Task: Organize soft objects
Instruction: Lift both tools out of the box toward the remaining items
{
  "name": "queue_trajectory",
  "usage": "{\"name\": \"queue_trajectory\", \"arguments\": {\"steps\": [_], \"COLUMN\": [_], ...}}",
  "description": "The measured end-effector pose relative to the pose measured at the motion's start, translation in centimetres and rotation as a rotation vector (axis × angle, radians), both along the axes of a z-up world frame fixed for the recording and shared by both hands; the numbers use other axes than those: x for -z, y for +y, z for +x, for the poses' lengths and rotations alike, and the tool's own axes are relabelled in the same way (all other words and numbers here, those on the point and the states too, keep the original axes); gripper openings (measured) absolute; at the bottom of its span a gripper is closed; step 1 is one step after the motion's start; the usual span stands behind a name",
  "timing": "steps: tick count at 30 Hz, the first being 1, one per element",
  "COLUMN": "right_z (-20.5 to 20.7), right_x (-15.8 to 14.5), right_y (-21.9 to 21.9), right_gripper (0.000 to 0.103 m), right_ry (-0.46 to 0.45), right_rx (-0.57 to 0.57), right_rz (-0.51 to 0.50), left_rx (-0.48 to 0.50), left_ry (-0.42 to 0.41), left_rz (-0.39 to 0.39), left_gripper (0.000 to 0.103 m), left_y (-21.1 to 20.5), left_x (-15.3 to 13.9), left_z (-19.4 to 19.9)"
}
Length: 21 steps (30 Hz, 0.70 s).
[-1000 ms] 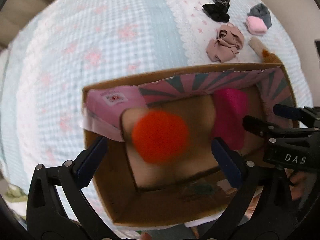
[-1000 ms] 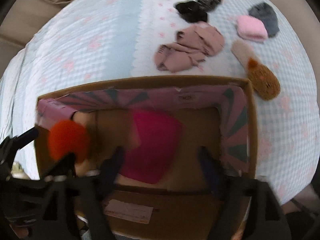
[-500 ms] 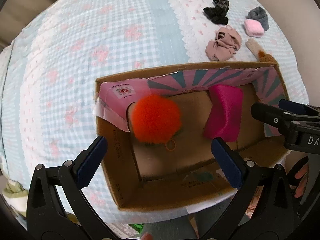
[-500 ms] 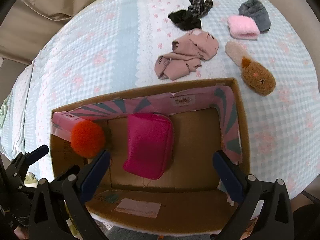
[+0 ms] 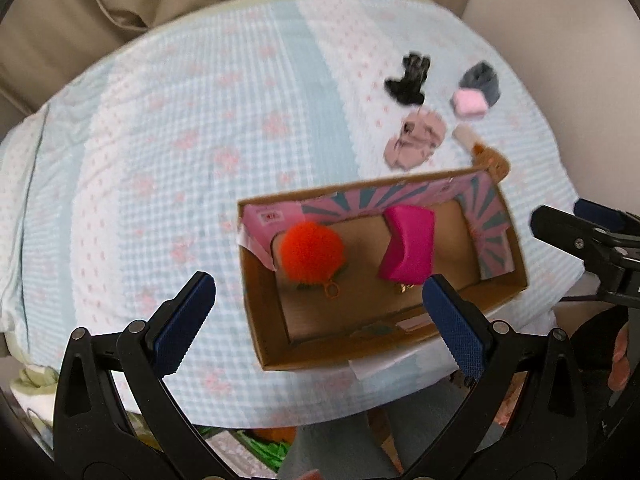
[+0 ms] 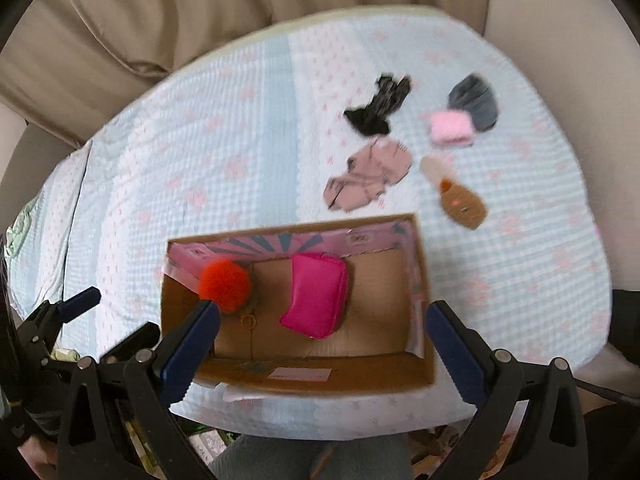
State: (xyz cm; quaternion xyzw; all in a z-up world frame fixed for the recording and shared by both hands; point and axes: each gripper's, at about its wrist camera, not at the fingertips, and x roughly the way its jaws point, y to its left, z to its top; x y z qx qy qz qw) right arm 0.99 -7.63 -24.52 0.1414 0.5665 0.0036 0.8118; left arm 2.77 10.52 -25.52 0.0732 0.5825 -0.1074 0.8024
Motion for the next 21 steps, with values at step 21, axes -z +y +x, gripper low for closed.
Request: {"name": "queue_trajectory", "arguments": {"steps": [21], "right_z": [-0.8], "right_x": [-9.4], "right_y": [-10.8], "right_gripper": [0.102], "right_ry": [-0.233], "right_rx": [0.044], "right_rz": [-0.139], "left_rx": [-0.002], "left_ry": [-0.226], "left_rz": [-0.109], "left_gripper": [0.103], "left_y": [-6.0], "left_x": [-10.8], "left_z": [3.2]}}
